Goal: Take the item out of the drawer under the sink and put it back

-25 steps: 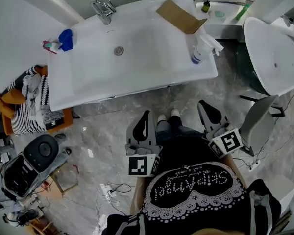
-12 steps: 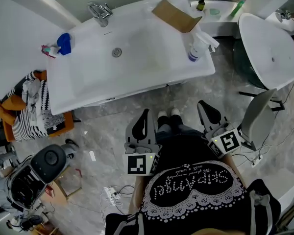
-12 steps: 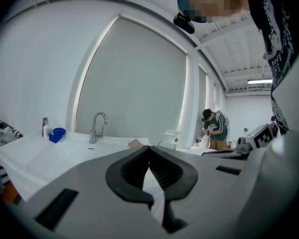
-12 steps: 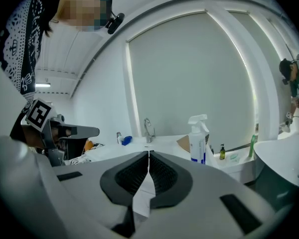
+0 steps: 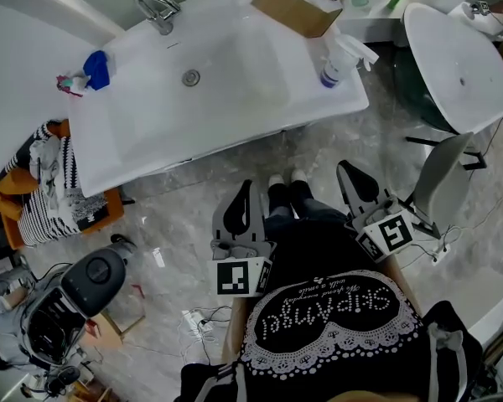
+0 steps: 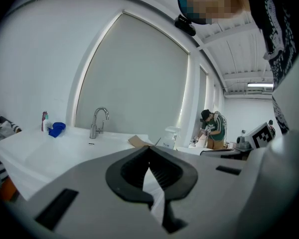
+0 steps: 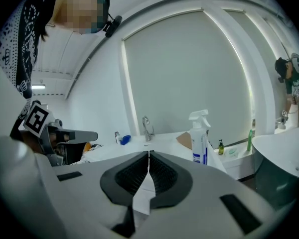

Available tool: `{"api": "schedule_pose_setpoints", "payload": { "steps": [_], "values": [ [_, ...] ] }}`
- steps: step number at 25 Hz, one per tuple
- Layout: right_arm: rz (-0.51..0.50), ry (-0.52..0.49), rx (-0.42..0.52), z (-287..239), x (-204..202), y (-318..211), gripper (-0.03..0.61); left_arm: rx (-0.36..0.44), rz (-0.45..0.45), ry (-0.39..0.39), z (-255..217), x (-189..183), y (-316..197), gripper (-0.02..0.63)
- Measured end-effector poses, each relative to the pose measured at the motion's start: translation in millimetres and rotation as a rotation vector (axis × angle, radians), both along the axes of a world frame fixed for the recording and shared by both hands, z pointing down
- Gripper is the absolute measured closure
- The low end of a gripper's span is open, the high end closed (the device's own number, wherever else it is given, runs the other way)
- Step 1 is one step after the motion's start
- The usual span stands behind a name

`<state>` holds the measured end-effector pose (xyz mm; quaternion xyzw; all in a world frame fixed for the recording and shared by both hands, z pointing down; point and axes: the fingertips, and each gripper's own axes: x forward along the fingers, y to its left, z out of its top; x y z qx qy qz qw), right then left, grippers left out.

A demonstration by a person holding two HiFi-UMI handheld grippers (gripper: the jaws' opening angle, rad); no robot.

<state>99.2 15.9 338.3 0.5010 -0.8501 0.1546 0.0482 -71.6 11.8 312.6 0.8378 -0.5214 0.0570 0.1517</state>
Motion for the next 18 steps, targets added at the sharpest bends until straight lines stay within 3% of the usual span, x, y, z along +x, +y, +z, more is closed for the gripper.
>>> {"api": "schedule_pose_setpoints", "payload": {
  "steps": [8, 12, 14, 18],
  "values": [
    [0.024, 0.035, -0.045, 33, -5, -7, 0.558, -0.021, 0.02, 0.01, 11, -11, -1, 0.611],
    [-0.004, 0.165, -0.111, 104, -13, -18, 0.553, -0.037, 0.078, 0.009, 25, -4, -4, 0.611],
    [-0.023, 0.186, -0.147, 145, -20, -25, 0.495, -0.05, 0.107, 0.007, 34, 2, -4, 0.61],
    [-0.038, 0.231, -0.177, 211, -35, -47, 0.468, -0.089, 0.148, 0.014, 55, 11, 0, 0.611]
  ]
}}
